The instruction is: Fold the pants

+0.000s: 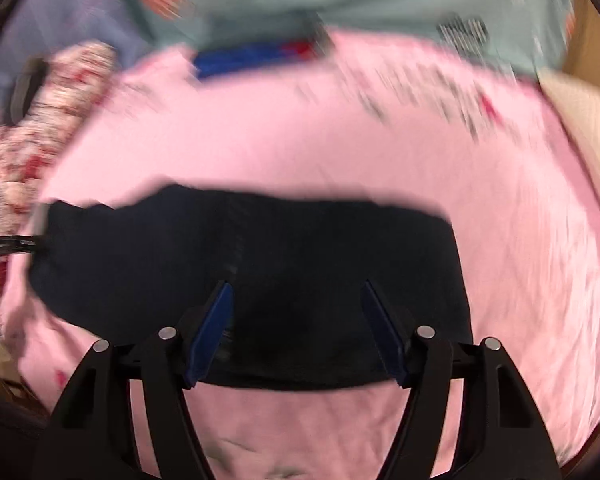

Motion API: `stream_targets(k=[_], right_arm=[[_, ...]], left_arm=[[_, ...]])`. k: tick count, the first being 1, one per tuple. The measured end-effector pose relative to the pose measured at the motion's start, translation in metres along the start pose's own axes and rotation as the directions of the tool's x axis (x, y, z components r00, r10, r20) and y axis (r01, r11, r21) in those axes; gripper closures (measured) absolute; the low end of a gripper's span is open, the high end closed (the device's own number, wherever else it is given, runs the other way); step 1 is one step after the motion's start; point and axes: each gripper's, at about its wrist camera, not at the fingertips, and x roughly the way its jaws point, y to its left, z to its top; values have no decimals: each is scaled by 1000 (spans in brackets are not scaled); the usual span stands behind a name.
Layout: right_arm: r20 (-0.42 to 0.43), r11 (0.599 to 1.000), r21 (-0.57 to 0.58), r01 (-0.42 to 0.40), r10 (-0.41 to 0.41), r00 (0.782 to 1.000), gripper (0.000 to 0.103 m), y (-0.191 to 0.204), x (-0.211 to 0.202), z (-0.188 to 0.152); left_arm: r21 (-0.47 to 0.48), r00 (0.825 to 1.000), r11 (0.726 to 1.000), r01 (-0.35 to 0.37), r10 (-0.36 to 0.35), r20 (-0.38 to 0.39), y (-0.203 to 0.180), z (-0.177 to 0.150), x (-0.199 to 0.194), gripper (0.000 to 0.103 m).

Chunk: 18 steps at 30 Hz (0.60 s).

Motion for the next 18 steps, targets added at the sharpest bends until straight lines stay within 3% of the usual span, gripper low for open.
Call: stream_targets(k=[1,2,6,8,10,12,18], right_arm=[[26,999,-49,-5,6,1000,34,13,-6,4],[32,996,-86,-13,16,999,34,24,-8,7],[-20,984,-127,-125,123,992,36,57,12,7],[-64,979,-146,-143,135,989,42,67,27,2],[-129,976,-135,-173,156,979,63,73,43,-6],[-191,981,-123,-153,128,973,73,74,57,-16],[-136,982,-155,-106,85,987,75,82,58,-34]], left_arm=[[-14,1000,1000,-12,12,-24,2,-1,4,37],[-35,998,999,-24,22,-62,4,-1,10,33],[-20,996,1000,-23,21,-84,-1,0,17,23],[-13,996,1000,-7,6,-90,-4,3,19,27],[17,996,1000,-13,15,-84,-8,5,21,44],[18,997,1000,9,-7,-81,-6,5,19,52],[11,997,997,71,-71,-10,-16,1,-4,71]])
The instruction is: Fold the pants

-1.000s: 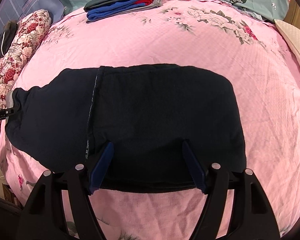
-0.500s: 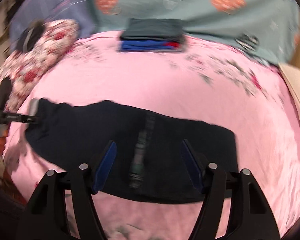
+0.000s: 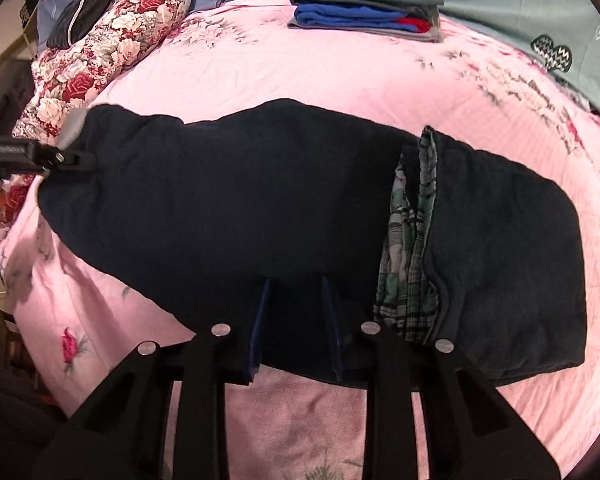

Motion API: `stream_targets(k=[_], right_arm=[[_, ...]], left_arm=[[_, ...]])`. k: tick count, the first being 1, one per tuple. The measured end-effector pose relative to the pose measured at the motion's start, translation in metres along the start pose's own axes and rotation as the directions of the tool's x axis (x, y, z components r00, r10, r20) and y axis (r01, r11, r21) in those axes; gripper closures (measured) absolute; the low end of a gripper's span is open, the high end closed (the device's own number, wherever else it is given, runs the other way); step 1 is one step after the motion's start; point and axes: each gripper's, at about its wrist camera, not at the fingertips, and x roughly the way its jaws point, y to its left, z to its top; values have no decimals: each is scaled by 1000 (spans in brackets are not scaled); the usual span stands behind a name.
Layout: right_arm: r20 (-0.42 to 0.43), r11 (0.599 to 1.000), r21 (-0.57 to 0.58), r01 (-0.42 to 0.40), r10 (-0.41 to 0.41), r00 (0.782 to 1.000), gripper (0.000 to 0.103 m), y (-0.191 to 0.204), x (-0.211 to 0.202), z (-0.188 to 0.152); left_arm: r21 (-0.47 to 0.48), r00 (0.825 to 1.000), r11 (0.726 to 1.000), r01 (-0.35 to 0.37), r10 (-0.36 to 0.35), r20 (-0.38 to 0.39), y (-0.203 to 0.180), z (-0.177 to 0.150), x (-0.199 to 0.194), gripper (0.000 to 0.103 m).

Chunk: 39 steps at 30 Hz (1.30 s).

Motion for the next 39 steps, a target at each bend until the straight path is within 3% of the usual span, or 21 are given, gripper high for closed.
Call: stream_targets(k=[4,9,11,14,18,21,26,32,36,39], right_arm=[[33,999,-24,26,-25,999,75,0,1,-5],[74,1000,-11,24,-23,997,75,-4,-1,-13],[98,1000,1,15,-15,995,75,-7,-3,-17],[131,1000,-3,13,-13,991,75,-7,-5,-23],[153,998,54,22,-30,988,75,-10,-7,-26],[179,996,84,-3,-12,984,75,-13,-13,-33],[190,991,106,-82,61,980,75,-24,-34,-53],[216,989,140,-57,26,976,75,-56,-69,-83],[226,976,216,-17,-33,974,75,-94,-92,-98],[233,959,282,-8,-60,971,73,-123,-107,-101]], left_arm=[[-48,990,991,128,-125,62,-16,2,-19,75],[-38,973,974,221,-218,69,-55,7,-24,75],[-33,960,961,274,-271,69,-76,11,-25,75],[-5,925,927,375,-375,60,-120,24,-23,75],[67,889,886,458,-458,-17,-195,46,0,75],[131,892,883,451,-441,-95,-243,53,27,75],[195,916,906,375,-331,-227,-301,41,88,75],[192,938,942,276,-220,-269,-327,26,142,75],[212,950,951,226,-167,-264,-340,19,164,56],[272,956,934,231,-166,-243,-360,14,153,34]])
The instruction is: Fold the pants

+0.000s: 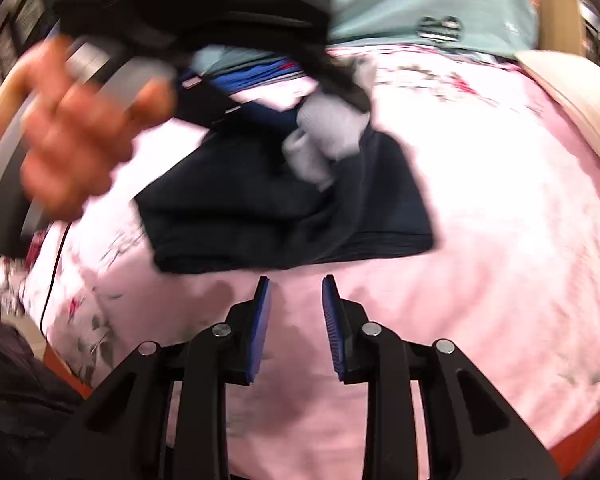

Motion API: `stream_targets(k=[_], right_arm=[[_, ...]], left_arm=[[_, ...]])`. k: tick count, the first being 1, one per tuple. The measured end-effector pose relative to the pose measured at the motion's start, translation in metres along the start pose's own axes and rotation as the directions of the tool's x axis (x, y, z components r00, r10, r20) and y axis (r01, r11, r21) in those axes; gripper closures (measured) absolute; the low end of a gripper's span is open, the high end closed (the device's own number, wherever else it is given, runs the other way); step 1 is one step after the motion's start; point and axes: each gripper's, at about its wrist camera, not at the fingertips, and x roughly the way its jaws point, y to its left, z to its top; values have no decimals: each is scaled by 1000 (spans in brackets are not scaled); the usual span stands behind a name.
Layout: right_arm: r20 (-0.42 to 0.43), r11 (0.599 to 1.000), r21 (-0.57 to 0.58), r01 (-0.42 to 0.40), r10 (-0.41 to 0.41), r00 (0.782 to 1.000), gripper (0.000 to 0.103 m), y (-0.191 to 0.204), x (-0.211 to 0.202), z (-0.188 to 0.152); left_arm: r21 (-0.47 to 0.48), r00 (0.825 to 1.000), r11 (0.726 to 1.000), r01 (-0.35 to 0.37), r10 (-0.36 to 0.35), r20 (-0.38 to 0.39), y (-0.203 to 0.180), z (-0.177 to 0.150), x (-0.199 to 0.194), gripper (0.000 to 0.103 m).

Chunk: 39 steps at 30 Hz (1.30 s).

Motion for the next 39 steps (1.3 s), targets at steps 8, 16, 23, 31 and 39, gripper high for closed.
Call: stream_targets(k=[8,16,23,31,39], right_arm=[[155,985,167,-32,5,988,48,-55,-52,44],[66,985,134,-107,98,993,48,-55,-5,80],[-23,998,43,-41,42,999,48,-51,26,89],[-145,998,-64,17,-26,989,73,-65,53,72],[-197,1000,-24,9,-14,980,67,-80,59,78]], left_arm=[[-90,960,988,-125,144,242,33,-19,-100,12],[-224,933,931,-287,325,156,97,-65,-87,12],[-115,877,880,-460,471,94,89,-83,-44,12],[-127,880,878,-462,471,59,96,-87,-33,6],[-115,881,878,-465,472,41,99,-88,-32,3]])
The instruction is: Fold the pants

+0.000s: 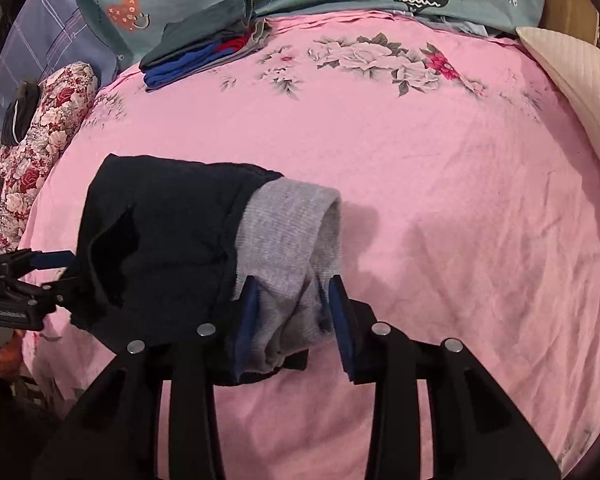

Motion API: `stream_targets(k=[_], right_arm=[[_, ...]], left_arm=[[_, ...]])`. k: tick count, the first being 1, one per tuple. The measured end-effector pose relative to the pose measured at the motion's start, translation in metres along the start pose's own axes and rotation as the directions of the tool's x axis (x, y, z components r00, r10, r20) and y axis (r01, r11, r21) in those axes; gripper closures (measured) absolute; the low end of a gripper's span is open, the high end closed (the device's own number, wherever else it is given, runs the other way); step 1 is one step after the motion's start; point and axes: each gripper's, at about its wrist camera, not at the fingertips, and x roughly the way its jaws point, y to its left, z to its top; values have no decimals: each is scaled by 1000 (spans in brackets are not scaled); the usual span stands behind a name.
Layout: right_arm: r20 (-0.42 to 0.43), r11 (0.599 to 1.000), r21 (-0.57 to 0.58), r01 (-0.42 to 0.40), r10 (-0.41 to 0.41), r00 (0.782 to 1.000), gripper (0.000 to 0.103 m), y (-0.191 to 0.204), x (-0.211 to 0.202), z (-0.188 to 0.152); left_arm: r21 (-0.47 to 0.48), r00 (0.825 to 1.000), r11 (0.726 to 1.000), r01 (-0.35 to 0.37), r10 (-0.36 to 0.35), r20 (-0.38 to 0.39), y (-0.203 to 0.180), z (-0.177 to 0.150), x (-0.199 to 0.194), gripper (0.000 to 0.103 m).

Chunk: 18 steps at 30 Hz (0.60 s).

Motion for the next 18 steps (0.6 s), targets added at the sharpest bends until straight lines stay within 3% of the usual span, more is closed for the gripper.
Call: stream_targets(k=[2,5,10,18], right_arm=[[5,1000,5,28,-28,1000,67,2,-13,6],[76,999,-11,42,-41,996,66,12,-39,17],[124,988,-148,-50,69,990,66,59,-47,35],[6,940,-213,-265,273,962,66,118,4,51]], left_arm=[[7,1000,1000,-6,6,-1,0,1,1,3],[11,1000,1000,-10,10,1,0,1,2,2],[12,1000,1000,-6,6,-1,1,3,3,2],[-13,999,999,39,-39,4,11,-8,2,2]])
